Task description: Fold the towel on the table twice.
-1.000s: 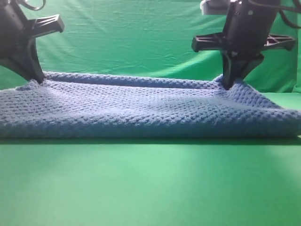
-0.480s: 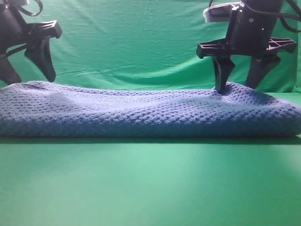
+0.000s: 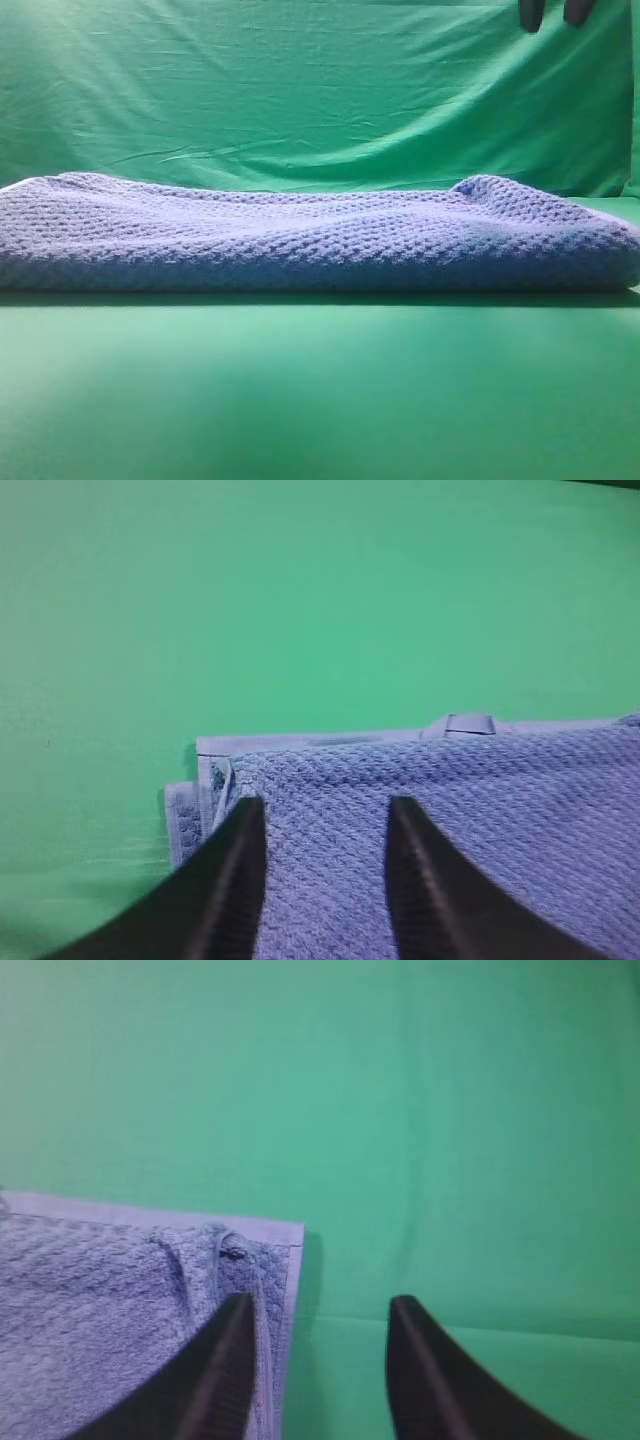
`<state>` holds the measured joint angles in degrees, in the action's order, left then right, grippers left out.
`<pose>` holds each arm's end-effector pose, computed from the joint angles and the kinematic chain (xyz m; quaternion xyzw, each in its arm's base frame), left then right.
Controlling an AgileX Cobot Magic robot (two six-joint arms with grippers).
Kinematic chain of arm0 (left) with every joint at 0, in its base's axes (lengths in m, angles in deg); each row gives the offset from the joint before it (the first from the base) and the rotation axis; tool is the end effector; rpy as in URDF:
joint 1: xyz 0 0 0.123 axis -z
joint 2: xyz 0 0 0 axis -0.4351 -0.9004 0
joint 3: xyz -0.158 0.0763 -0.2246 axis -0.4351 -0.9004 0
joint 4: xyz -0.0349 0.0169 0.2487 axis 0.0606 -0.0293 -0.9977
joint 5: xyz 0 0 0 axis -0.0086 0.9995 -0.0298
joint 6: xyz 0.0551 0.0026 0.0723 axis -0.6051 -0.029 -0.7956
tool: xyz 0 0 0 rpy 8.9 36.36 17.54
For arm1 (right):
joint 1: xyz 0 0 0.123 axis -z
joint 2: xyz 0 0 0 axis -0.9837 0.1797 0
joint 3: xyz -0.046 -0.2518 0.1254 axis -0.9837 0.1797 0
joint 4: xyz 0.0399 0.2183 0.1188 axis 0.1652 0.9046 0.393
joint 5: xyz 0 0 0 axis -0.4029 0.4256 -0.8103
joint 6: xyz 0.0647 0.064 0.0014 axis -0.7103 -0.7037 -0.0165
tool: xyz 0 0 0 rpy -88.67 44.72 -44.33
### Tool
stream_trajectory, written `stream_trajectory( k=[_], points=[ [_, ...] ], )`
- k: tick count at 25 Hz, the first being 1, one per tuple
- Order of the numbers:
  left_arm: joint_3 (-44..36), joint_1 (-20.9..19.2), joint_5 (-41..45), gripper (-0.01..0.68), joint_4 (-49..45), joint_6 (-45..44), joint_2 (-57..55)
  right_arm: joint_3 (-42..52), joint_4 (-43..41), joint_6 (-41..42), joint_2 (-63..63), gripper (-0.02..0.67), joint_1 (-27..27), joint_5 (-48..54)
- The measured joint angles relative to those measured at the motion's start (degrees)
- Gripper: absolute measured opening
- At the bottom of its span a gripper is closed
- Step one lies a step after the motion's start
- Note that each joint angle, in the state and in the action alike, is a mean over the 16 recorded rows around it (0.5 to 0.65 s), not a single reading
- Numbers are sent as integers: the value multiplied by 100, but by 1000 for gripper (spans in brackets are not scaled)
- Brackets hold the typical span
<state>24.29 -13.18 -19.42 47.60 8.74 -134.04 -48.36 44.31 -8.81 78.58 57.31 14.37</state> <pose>0.2713 -0.0731 0.3049 0.0194 0.8888 -0.1616 0.4285 0.3479 0.1188 0.3127 -0.0937 0.9559 -0.0512 0.2736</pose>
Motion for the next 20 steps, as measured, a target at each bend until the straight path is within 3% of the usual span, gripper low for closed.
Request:
stream_trajectory(
  k=[5, 9, 20],
  points=[
    [0, 0, 662, 101, -26, -97, 931, -88, 273, 255, -815, 111, 0, 373],
    [-2, 0, 1161, 22, -27, -226, 1667, -51, 633, 580, -1549, 25, 0, 577],
    [-34, 0, 2219, 0, 35, -529, 3883, 1033, 1723, 1656, -4123, 0, 0, 616]
  ],
)
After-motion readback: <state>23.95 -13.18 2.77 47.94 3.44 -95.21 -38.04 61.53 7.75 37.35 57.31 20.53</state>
